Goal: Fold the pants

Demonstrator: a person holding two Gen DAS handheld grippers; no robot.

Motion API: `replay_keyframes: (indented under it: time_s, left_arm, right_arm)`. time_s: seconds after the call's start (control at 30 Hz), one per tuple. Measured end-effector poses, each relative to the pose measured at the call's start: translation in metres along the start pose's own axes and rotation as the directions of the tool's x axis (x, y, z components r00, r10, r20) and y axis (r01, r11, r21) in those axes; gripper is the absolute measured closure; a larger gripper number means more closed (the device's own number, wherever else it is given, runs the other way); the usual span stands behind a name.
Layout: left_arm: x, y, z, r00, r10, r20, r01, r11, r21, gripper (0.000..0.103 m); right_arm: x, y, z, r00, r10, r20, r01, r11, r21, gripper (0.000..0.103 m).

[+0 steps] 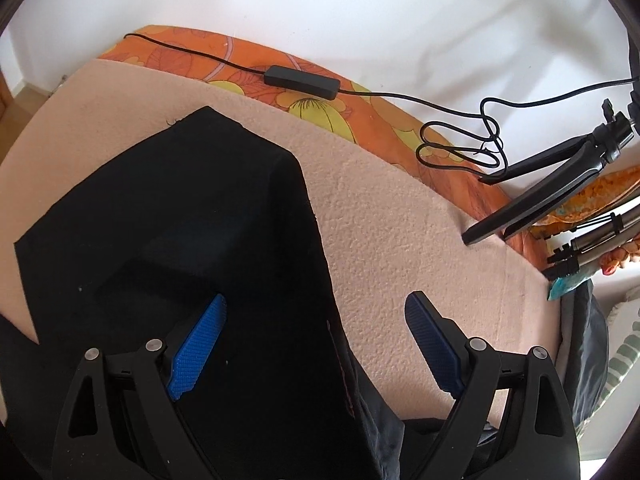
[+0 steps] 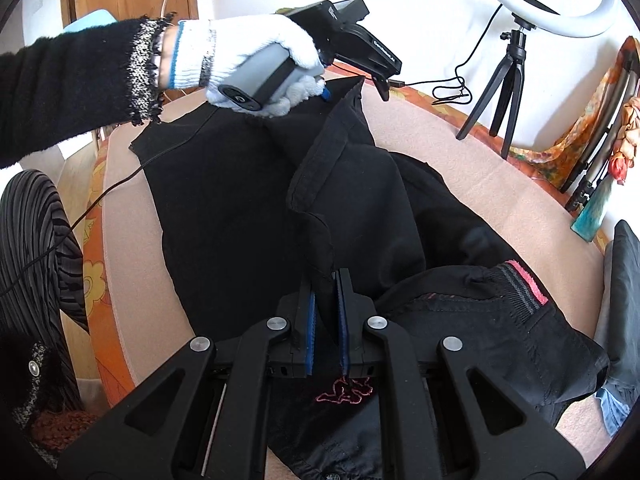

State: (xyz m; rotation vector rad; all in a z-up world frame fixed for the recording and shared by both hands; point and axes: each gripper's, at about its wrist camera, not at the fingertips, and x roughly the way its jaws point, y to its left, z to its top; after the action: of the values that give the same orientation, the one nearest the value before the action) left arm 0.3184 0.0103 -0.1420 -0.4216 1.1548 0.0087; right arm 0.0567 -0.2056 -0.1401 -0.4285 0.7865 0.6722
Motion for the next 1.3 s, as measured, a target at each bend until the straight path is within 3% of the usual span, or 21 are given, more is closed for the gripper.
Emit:
replay_keyframes:
  time_s: [0.1,0.13,0.17,0.2,0.23,0.43,0.57,0.67,0.8,0.97,1.1,1.3]
  left_arm:
    - [0.003,0.006,-0.004,1.000,0.000,0.015,-0.001,0.999,0.034,0.020]
    - [0.003,0.007,-0.004,1.000,-0.005,0.021,0.004,0.999,0.036,0.035]
    - [0.002,0.010,-0.006,0.999,-0.027,0.026,0.026,0.999,0.036,0.057]
    - [0.001,0.013,-0.006,0.998,-0.063,0.030,0.062,0.997,0.035,0.070]
    - [0.000,0.015,-0.007,0.994,-0.106,0.029,0.105,0.994,0.035,0.093]
    - [-0.020,0.014,-0.018,0.982,-0.162,0.101,0.155,0.985,0.072,0.096]
    - [-0.056,0.020,-0.031,0.964,-0.197,0.180,0.184,0.979,0.086,0.097]
    - [-0.072,0.020,-0.037,0.955,-0.191,0.226,0.166,0.978,0.125,0.099]
    - [-0.090,0.034,-0.050,0.946,-0.204,0.253,0.190,0.979,0.078,0.100]
    - [-0.126,0.048,-0.080,0.931,-0.188,0.313,0.166,0.981,0.097,0.100]
    - [-0.153,0.071,-0.109,0.907,-0.174,0.383,0.165,0.985,0.057,0.100]
    - [-0.161,0.088,-0.148,0.916,-0.157,0.369,0.146,0.988,0.057,0.100]
  right_arm:
    - [-0.002,0.000,0.001,1.000,-0.009,0.005,0.009,1.000,0.002,0.093]
    - [-0.003,-0.001,0.002,1.000,-0.015,0.010,0.015,1.000,0.005,0.093]
    - [-0.004,-0.002,0.002,1.000,-0.017,0.013,0.017,1.000,0.009,0.093]
    - [-0.005,-0.004,0.003,1.000,-0.020,0.017,0.020,1.000,0.013,0.093]
    - [-0.006,-0.004,0.004,1.000,-0.024,0.021,0.023,1.000,0.017,0.093]
    - [-0.011,-0.006,0.007,0.998,-0.054,0.014,0.054,0.998,0.031,0.093]
    - [-0.023,-0.006,0.008,0.994,-0.106,0.027,0.105,0.994,0.040,0.093]
    - [-0.033,-0.003,0.008,0.991,-0.128,0.038,0.127,0.991,0.043,0.093]
    - [-0.038,0.005,0.004,0.986,-0.164,0.037,0.163,0.986,0.024,0.093]
    - [-0.051,0.022,-0.006,0.983,-0.180,0.041,0.181,0.983,-0.013,0.094]
    - [-0.059,0.033,-0.012,0.981,-0.190,0.045,0.191,0.981,-0.032,0.094]
    - [-0.061,0.057,-0.032,0.981,-0.189,0.034,0.191,0.980,-0.065,0.094]
